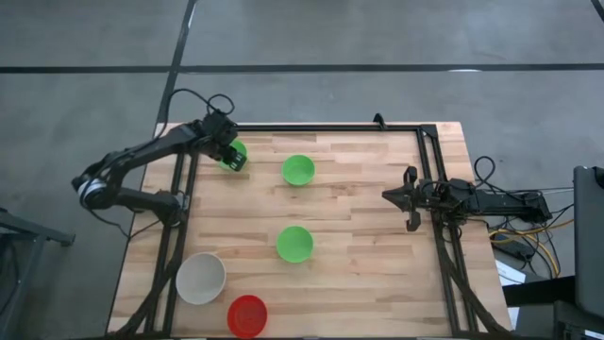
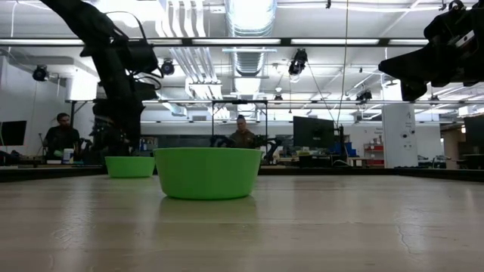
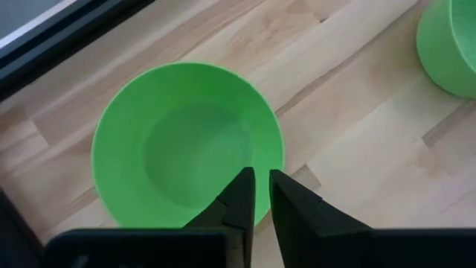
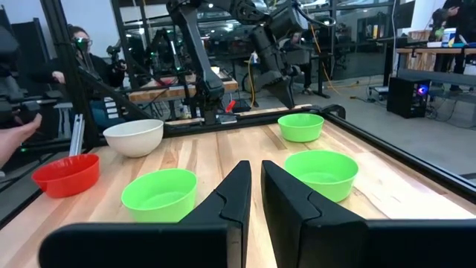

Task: Nest bowls inside each other
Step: Stack the top green bowl on the white bowl

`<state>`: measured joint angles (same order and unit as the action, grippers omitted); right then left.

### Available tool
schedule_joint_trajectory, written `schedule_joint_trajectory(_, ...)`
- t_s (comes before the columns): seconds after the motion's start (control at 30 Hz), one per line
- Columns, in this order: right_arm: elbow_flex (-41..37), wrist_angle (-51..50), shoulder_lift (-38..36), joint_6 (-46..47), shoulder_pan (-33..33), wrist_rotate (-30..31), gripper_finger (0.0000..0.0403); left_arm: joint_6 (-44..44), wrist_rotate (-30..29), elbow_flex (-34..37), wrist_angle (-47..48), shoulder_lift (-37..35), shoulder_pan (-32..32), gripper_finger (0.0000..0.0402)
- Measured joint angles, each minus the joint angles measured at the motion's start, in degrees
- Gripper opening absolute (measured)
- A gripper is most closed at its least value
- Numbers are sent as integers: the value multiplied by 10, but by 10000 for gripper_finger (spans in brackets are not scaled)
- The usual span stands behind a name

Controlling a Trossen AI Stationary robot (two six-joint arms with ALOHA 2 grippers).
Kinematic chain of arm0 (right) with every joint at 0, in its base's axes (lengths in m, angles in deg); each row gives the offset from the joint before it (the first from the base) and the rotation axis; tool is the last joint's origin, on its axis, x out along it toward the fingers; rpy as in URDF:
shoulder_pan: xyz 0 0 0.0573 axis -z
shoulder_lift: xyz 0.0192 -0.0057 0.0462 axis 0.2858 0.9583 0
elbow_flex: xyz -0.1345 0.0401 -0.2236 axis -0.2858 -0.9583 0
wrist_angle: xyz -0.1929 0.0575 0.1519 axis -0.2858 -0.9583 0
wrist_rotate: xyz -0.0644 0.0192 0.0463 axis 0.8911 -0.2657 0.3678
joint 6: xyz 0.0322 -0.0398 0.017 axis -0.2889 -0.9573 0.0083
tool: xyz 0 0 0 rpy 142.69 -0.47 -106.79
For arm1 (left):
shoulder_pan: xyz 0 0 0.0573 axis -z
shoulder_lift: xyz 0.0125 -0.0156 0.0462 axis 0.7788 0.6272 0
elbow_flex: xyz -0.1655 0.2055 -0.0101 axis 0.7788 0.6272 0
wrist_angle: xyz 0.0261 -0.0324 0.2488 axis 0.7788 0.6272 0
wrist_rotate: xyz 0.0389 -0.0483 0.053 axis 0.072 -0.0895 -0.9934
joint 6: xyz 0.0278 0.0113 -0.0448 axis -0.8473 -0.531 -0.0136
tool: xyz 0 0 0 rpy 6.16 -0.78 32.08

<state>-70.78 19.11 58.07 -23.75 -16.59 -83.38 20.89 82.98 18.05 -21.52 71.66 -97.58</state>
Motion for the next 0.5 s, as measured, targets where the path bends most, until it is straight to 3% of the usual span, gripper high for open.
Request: schedule_joint_trajectory(0.5, 0, 0, 0, 0, 0, 0, 34, -29, 21, 0, -34, 38, -8, 128)
